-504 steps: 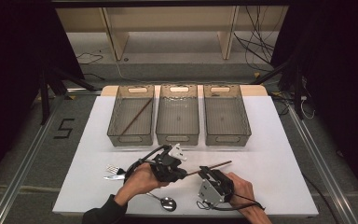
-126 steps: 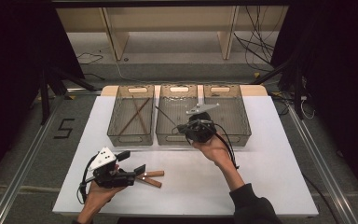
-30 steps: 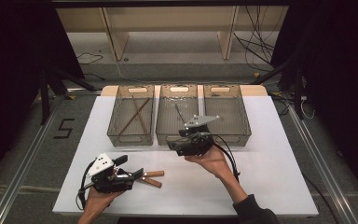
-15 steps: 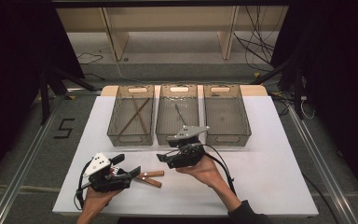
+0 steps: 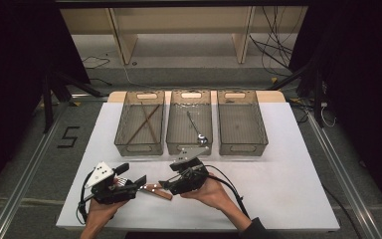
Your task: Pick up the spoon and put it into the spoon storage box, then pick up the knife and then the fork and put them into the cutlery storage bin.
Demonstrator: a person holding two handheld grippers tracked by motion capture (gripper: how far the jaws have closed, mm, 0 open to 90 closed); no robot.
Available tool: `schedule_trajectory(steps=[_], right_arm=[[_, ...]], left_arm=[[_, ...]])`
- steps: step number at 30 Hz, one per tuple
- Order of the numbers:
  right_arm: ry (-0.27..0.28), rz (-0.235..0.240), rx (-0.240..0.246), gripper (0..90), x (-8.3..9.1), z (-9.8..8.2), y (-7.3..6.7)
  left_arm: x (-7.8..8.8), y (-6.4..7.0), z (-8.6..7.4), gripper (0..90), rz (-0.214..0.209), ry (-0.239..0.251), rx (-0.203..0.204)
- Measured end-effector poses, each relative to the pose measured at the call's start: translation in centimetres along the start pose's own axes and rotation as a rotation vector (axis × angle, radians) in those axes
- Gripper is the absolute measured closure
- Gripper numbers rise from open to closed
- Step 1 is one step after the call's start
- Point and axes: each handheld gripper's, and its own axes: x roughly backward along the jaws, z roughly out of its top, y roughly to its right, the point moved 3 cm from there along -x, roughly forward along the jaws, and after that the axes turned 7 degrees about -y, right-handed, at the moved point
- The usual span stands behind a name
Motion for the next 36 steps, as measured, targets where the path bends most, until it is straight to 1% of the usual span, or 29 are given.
schedule_trajectory(steps=[4,8,11,13,18,22,26,36], right_arm=[[-0.017,0.011,0.01,31.8,-0.3,-0.3,-0.3],[-0.021,0.012,0.019,30.5,-0.5,-0.4,-0.5],[-0.034,0.005,0.042,30.0,-0.6,-0.5,-0.8],[-0.037,0.007,0.049,29.9,-0.8,-0.6,-1.0],[-0.054,0.015,0.058,29.9,-1.3,-0.8,-1.3],[-0.062,0.012,0.067,30.0,-1.7,-1.0,-1.5],[-0.07,0.01,0.081,31.0,-2.1,-1.1,-1.7],[-0.097,-0.005,0.096,34.6,-2.7,-1.6,-1.9]], left_arm=[[-0.1,0.0,0.0,16.1,-0.002,-0.003,0.0],[0.0,0.0,0.0,16.1,-0.002,0.001,0.003],[0.0,0.0,-0.1,16.1,-0.001,0.002,0.004],[0.0,-0.1,-0.1,16.1,0.001,0.006,0.007],[0.1,-0.2,-0.1,16.1,0.003,0.009,0.008],[0.1,-0.1,-0.1,16.1,0.004,0.009,0.009],[0.2,-0.2,-0.1,16.1,0.004,0.009,0.008],[0.2,-0.2,-0.1,16.0,0.009,0.01,0.011]])
